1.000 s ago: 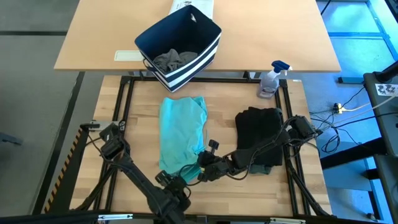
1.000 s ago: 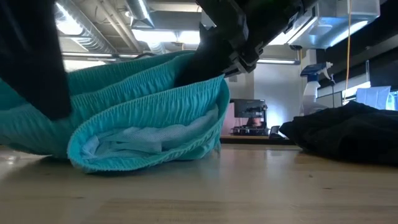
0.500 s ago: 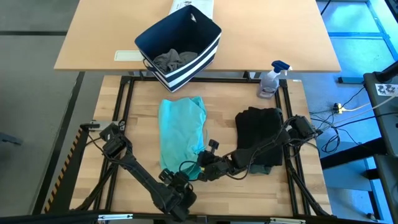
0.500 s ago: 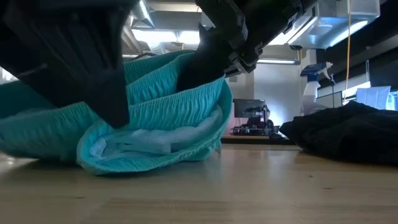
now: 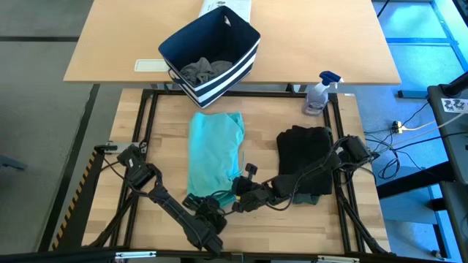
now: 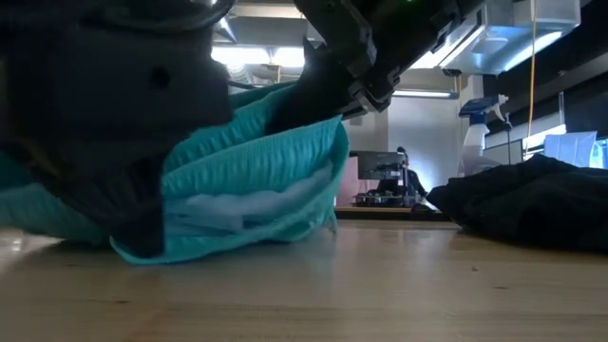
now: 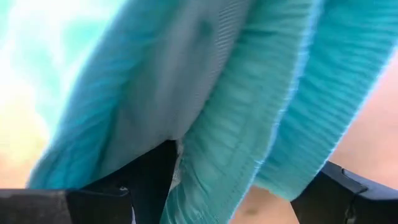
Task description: Fold Laundry from Bin
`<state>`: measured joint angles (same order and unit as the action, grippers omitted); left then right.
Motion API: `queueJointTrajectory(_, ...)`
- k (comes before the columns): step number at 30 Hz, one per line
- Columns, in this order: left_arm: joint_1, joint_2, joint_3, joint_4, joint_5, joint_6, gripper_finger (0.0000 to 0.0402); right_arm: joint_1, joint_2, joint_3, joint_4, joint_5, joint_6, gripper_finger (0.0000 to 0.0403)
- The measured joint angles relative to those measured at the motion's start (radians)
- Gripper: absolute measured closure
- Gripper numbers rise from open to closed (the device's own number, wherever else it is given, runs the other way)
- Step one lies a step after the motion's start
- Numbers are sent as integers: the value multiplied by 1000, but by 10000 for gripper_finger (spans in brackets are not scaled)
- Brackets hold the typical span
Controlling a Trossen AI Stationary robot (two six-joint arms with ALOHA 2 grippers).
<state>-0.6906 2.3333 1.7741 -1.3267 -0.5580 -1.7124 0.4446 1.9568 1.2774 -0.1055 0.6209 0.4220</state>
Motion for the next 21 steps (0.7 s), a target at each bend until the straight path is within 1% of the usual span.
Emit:
queueJointTrajectory(3, -12, 1, 0, -109, 1, -73, 129, 0, -3, 0, -3, 10, 0, 372)
queueJointTrajectory(6, -22, 1, 0, -174, 0, -116, 129, 2, -17, 0, -13, 13, 0, 372)
queueJointTrajectory(13, -29, 1, 0, -231, -8, -119, 129, 42, -71, 0, -29, 53, -6, 372)
queueJointTrajectory(17, -29, 1, 0, -244, -8, -118, 129, 57, -82, 0, -29, 50, -15, 372)
queueJointTrajectory(21, -29, 1, 0, -244, -2, -104, 129, 59, -82, 0, -77, 41, 1, 372)
